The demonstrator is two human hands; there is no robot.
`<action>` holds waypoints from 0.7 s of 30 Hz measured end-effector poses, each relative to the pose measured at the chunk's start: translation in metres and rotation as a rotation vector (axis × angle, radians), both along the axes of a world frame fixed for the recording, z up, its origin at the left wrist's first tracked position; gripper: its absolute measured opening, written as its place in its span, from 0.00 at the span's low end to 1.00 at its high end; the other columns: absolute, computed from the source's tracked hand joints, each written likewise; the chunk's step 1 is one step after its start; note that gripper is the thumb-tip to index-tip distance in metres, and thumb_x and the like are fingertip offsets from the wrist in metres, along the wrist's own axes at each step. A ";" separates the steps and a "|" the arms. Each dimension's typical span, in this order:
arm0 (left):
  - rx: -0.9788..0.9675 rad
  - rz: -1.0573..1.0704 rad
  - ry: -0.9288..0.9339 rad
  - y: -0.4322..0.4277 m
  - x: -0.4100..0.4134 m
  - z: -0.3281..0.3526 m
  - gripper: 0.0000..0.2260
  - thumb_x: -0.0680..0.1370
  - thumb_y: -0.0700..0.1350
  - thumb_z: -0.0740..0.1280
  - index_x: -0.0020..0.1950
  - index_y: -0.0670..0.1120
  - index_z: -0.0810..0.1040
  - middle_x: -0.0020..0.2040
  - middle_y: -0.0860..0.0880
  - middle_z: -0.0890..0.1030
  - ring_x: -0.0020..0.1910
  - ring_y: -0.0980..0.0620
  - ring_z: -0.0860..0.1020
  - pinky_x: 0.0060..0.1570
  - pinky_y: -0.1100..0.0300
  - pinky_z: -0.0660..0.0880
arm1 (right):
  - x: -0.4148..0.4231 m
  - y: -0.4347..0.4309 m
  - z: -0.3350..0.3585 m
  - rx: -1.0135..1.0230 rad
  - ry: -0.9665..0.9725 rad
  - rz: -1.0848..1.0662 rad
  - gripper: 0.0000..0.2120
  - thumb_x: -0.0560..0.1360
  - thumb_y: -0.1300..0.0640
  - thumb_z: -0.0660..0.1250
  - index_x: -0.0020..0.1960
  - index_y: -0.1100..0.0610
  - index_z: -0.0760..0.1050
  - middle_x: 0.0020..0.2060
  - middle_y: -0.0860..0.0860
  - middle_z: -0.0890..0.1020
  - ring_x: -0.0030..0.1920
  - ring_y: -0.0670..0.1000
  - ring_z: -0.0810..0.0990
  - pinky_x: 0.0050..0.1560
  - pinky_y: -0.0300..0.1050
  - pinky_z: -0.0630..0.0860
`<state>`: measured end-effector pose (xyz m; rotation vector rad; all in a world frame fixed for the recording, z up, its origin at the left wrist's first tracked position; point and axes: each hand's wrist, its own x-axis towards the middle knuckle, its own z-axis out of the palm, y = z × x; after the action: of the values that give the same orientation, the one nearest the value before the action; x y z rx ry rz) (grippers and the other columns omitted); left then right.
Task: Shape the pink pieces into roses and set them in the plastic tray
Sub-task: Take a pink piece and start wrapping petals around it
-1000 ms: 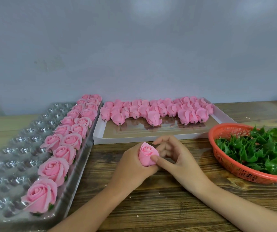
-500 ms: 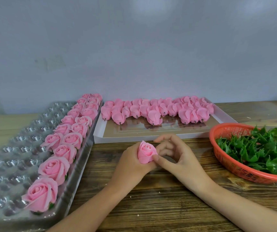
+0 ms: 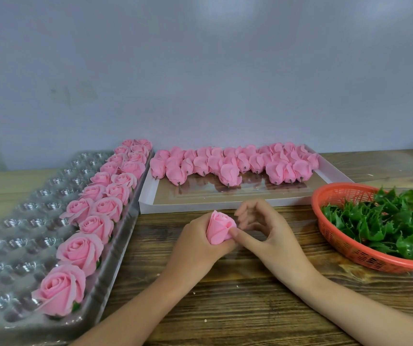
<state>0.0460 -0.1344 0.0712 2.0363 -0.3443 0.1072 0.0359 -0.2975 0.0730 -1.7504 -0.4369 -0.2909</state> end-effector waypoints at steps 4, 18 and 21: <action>-0.005 -0.004 0.010 0.000 0.000 0.001 0.08 0.69 0.52 0.74 0.45 0.54 0.78 0.40 0.56 0.81 0.40 0.59 0.78 0.39 0.60 0.76 | -0.001 0.001 0.002 -0.095 -0.022 0.009 0.08 0.72 0.64 0.74 0.48 0.54 0.81 0.45 0.50 0.79 0.45 0.49 0.79 0.53 0.43 0.77; 0.124 0.009 -0.057 -0.001 -0.002 -0.001 0.07 0.69 0.55 0.72 0.44 0.57 0.77 0.39 0.60 0.81 0.38 0.60 0.78 0.39 0.53 0.78 | 0.003 0.000 -0.003 0.010 0.083 0.071 0.10 0.73 0.67 0.73 0.48 0.58 0.73 0.38 0.52 0.81 0.39 0.48 0.79 0.46 0.44 0.76; 0.143 0.021 -0.088 -0.001 -0.003 -0.001 0.07 0.68 0.52 0.74 0.42 0.58 0.77 0.37 0.60 0.80 0.37 0.61 0.78 0.36 0.58 0.77 | 0.002 0.001 -0.002 0.022 0.073 0.107 0.11 0.74 0.68 0.72 0.49 0.58 0.73 0.38 0.53 0.81 0.39 0.48 0.79 0.47 0.43 0.75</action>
<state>0.0427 -0.1358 0.0697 2.1816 -0.3959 0.1901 0.0377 -0.2966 0.0710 -1.7041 -0.4708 -0.1547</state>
